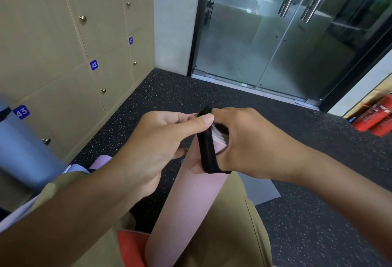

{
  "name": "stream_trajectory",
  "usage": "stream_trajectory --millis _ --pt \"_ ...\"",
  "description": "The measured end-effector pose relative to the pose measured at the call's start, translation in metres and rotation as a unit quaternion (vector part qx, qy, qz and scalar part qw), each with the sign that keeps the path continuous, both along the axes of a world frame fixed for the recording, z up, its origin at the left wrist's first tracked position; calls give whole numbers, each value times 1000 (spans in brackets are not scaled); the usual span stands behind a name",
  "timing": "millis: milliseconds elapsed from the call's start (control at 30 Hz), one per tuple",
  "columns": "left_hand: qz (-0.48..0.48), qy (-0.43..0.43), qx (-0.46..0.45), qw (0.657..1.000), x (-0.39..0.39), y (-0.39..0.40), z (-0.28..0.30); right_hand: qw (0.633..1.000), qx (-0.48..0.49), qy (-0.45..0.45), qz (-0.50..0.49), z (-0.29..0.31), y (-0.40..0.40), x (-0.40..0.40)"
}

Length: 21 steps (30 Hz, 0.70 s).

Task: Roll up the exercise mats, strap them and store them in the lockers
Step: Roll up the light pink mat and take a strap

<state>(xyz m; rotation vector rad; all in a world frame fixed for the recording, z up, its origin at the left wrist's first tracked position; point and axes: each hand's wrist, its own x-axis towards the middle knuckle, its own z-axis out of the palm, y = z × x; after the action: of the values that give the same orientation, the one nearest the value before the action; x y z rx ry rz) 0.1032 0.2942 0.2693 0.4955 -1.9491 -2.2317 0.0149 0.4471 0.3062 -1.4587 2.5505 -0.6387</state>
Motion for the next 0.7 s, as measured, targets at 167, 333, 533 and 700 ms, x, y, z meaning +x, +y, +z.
stream_trajectory --millis 167,333,533,700 --pt "-35 -6 55 998 -3 -11 -9 999 -30 -9 7 -5 -1 -3" --pt "-34 -32 167 985 -1 -19 -36 984 -118 -131 -31 -23 6 -7" --pt "-68 -53 126 988 13 -19 -75 955 -208 -193 -82 -45 15 -7" --pt "-40 -33 49 997 13 -20 -84 909 -312 -257 -105 -76 11 3"
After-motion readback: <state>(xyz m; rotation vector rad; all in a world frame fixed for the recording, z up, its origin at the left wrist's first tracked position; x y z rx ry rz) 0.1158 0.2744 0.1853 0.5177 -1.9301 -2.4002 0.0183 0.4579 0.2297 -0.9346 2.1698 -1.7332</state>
